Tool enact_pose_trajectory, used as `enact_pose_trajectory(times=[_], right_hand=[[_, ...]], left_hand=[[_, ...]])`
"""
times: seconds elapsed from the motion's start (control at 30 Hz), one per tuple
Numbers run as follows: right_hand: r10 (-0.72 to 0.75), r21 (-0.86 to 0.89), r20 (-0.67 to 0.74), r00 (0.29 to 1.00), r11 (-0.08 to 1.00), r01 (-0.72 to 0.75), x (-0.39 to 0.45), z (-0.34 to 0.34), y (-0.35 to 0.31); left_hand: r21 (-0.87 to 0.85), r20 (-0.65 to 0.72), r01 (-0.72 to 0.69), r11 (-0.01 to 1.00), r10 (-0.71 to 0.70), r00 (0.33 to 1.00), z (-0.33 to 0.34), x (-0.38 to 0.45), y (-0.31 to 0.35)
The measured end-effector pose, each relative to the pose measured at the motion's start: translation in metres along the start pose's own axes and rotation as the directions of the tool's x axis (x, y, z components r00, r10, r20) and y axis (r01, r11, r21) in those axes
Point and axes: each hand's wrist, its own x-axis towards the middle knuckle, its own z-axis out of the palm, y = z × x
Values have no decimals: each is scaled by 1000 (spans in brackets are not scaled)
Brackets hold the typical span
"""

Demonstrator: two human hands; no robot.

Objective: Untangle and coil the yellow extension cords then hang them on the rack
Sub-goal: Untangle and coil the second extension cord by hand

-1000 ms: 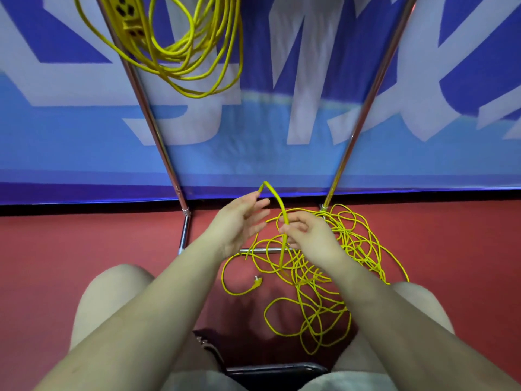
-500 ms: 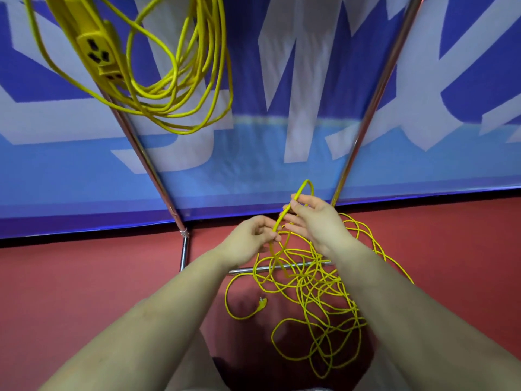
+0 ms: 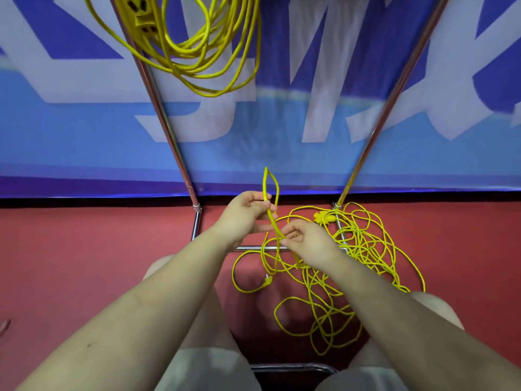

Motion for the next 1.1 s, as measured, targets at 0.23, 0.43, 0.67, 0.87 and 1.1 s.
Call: enact_pose_trajectory(times=[0.23, 0.43, 0.67, 0.87, 1.1], right_hand=[[9, 281, -108, 994, 959, 22, -6, 2, -10], [191, 699, -144, 971, 714, -37, -7, -18, -31], [224, 770, -88, 971, 633, -76, -15, -34, -16], [101, 267, 55, 993, 957, -113, -31, -16, 5], [-59, 0, -34, 998, 998, 59, -31, -11, 17]], left_hand=[[-29, 24, 64, 998, -63, 998, -3, -9, -21], [201, 197, 70, 977, -110, 974, 10, -22, -60], [274, 264, 21, 962, -96, 960, 27, -29, -54], [-26, 44, 79, 997, -78, 996, 27, -15, -33], [-367, -51, 128, 922, -157, 986, 22, -6, -23]])
